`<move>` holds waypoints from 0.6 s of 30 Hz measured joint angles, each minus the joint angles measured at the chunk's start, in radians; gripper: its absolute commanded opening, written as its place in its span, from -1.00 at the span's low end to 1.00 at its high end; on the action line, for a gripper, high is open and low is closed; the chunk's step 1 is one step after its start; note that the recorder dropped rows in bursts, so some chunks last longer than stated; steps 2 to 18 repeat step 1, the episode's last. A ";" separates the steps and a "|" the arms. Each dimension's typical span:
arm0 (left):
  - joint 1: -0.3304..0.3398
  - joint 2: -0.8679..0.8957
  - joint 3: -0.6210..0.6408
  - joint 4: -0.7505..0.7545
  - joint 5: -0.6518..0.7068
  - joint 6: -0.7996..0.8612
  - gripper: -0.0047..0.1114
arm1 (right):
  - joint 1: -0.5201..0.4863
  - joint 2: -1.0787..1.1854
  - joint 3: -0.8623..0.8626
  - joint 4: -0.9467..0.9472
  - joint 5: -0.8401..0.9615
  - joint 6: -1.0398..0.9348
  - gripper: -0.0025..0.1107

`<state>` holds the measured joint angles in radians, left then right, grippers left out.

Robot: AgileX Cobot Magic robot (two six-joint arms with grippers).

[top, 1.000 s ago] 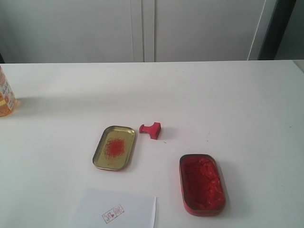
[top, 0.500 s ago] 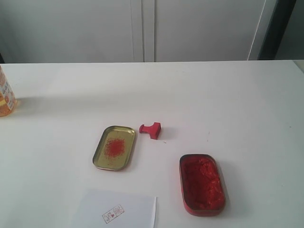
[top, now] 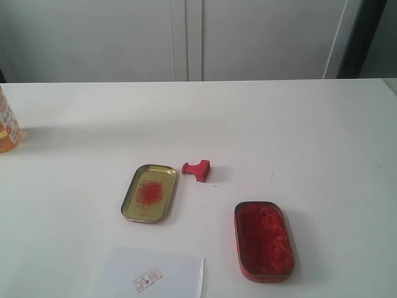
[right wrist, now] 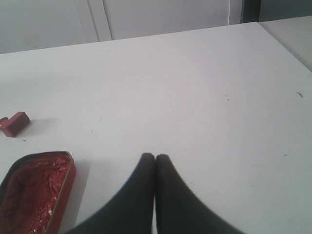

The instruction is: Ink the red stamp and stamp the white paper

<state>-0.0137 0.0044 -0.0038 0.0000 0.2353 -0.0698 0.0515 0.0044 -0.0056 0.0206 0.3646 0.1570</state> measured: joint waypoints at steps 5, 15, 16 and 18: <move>0.000 0.000 0.000 0.000 0.000 0.000 -0.92 | 0.000 0.000 0.000 0.000 0.000 0.000 -0.96; 0.000 0.000 0.000 0.000 0.000 0.000 -0.92 | 0.000 0.000 0.000 0.000 0.000 0.000 -0.96; 0.000 0.000 0.000 0.000 0.000 0.000 -0.92 | 0.000 0.000 0.000 0.000 0.000 0.000 -0.96; 0.000 0.000 0.000 0.000 0.000 0.000 -0.92 | 0.000 0.000 0.000 0.000 0.000 0.000 -0.96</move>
